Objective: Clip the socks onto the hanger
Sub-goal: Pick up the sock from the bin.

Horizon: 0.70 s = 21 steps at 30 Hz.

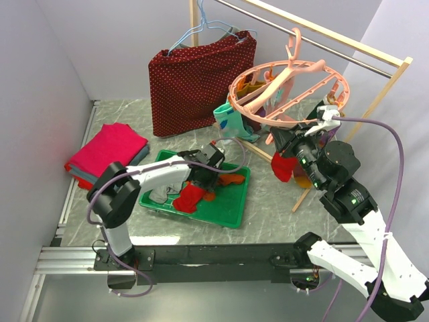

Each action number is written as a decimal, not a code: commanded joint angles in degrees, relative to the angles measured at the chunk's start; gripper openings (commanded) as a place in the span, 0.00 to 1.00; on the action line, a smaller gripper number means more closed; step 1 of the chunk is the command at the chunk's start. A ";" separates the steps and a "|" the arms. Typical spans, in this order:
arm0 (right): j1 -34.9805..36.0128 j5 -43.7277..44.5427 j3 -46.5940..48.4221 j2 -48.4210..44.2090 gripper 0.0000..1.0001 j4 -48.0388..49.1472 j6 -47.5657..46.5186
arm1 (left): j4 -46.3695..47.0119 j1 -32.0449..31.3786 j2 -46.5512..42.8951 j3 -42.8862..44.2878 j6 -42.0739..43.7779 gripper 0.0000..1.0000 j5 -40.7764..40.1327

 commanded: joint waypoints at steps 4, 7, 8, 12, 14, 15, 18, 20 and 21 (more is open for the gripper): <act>-0.34 1.08 0.02 -1.20 0.12 1.59 -0.47 | 0.61 -0.59 2.08 3.98 1.81 0.41 -5.11; -0.34 0.91 -0.07 -1.12 0.12 1.85 -0.38 | 0.70 -1.30 3.14 3.98 1.63 0.41 -6.43; -0.34 1.08 0.02 -1.20 0.12 1.85 -0.29 | 0.61 -1.64 3.75 3.98 1.55 0.40 -6.95; -0.43 1.08 -0.06 -1.29 0.12 1.85 -0.29 | 0.17 -2.26 4.72 3.98 1.11 0.41 -8.01; -0.34 1.00 -0.15 -1.38 0.12 1.76 -0.29 | -0.01 -2.35 4.90 4.07 0.93 0.40 -9.06; -0.34 1.08 -0.24 -1.38 0.12 1.85 -0.20 | -0.09 -2.35 4.90 4.07 0.93 0.36 -9.94; -0.34 1.08 -0.15 -1.47 0.13 1.76 -0.20 | -0.27 -2.35 4.02 4.24 1.02 0.21 -11.61; -0.43 1.08 -0.07 -1.56 0.12 1.67 -0.29 | -0.36 -2.44 2.01 3.98 0.93 0.10 -13.37; -0.34 1.08 -0.07 -1.56 0.12 1.67 -0.29 | -0.53 -2.35 1.21 3.89 0.93 0.05 -13.90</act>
